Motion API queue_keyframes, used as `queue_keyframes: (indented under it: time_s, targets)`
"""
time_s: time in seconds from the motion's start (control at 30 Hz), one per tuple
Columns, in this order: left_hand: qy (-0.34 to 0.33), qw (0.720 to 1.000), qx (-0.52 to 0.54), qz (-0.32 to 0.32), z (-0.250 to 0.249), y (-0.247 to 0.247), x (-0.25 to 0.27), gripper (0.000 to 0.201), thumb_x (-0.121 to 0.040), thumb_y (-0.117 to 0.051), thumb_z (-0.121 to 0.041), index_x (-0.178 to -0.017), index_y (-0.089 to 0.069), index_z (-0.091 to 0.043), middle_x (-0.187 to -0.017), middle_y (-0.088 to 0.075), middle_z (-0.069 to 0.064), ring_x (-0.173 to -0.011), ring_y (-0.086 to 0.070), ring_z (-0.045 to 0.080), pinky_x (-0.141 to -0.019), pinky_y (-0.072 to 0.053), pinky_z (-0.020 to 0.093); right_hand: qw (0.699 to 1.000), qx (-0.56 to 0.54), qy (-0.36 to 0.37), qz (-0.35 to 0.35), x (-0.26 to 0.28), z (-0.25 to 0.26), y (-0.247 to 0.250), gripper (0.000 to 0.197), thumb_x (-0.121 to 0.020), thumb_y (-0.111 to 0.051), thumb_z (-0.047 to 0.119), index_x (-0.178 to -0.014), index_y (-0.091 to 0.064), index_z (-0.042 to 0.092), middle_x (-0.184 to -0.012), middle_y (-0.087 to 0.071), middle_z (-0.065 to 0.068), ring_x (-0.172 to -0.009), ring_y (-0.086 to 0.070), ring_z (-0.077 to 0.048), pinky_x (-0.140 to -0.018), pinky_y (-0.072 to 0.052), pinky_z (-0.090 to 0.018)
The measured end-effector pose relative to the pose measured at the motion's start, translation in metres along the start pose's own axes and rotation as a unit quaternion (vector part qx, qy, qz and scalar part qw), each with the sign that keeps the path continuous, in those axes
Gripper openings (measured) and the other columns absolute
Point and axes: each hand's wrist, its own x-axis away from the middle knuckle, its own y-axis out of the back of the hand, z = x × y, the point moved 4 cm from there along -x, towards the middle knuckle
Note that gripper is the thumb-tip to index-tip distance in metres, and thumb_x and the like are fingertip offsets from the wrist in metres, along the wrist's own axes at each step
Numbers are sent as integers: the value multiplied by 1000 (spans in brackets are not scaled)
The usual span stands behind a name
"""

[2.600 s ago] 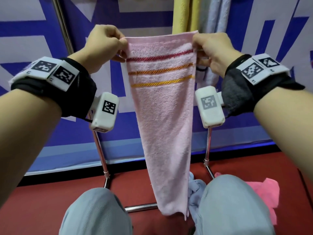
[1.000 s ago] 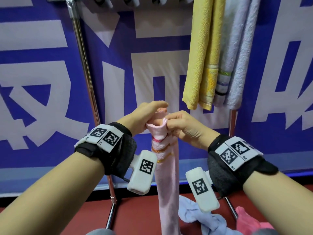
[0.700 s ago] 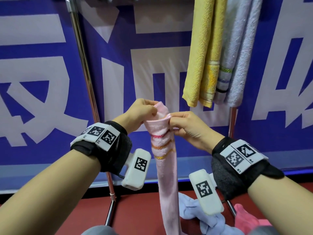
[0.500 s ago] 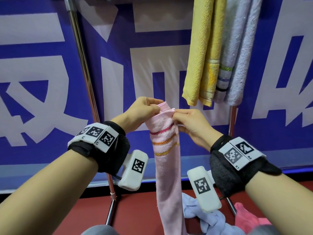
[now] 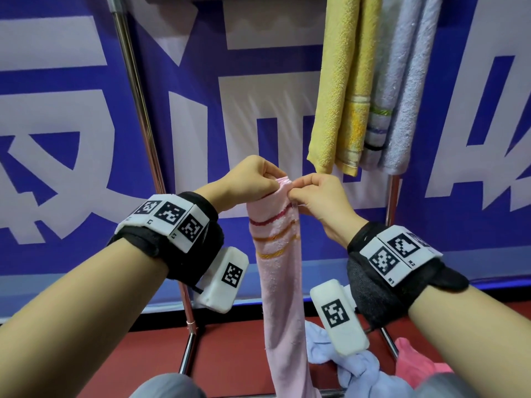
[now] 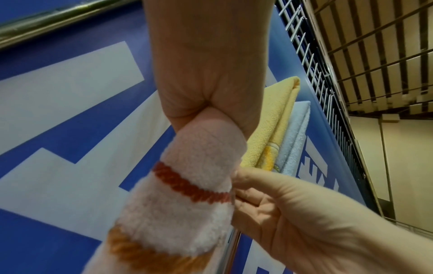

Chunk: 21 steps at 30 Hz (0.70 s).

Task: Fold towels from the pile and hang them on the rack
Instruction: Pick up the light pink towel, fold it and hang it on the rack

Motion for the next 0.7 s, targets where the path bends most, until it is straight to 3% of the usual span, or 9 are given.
queue_keyframes:
  time_s: [0.2, 0.33, 0.4, 0.5, 0.6, 0.7]
  targets:
    - [-28, 998, -62, -10, -11, 4, 1, 22, -92, -59, -23, -106, -72, -13, -90, -68, 0, -78, -60, 9, -66, -49, 15, 999, 19, 11, -38, -2, 1, 0, 13, -76, -66, 6, -75, -61, 18, -86, -67, -11, -85, -67, -29, -73, -59, -44]
    - [-38, 995, -91, -10, -16, 5, 1, 28, -90, -59, -21, -116, -65, -12, -92, -67, 2, -78, -60, 10, -64, -48, 16, 998, 41, 17, -52, -1, 5, 0, 19, -74, -66, 10, -84, -59, 25, -94, -68, -19, -77, -67, -31, -70, -58, -50]
    - [-27, 995, -94, -4, -15, 5, 0, 34, -90, -59, -18, -123, -54, -11, -84, -65, -1, -71, -57, 8, -58, -44, 10, 997, 60, 18, -45, 0, 5, -2, 17, -75, -66, 13, -91, -66, 20, -93, -68, -16, -80, -68, -28, -70, -59, -49]
    - [-25, 995, -97, 1, -16, 5, 1, 33, -89, -60, -12, -118, -45, -11, -67, -60, -5, -57, -51, 4, -44, -39, 5, 996, 69, 20, -44, 2, 9, -1, 18, -76, -66, 12, -92, -74, 12, -87, -71, -9, -81, -68, -22, -72, -60, -41]
    - [-39, 994, -105, -14, -21, 10, 2, 27, -88, -60, -11, -108, -43, -14, -64, -56, -6, -54, -47, 4, -41, -35, 4, 998, 56, 18, -15, 3, 18, 0, 19, -78, -65, 6, -95, -74, 6, -76, -67, -7, -68, -61, -13, -63, -56, -30]
    - [-44, 992, -112, -27, -26, 17, 1, 23, -87, -60, -13, -97, -40, -18, -66, -57, -7, -55, -46, 4, -41, -35, 5, 998, 63, 18, 27, 4, 30, -3, 22, -80, -62, 0, -100, -71, -2, -70, -61, -9, -59, -57, -13, -54, -56, -25]
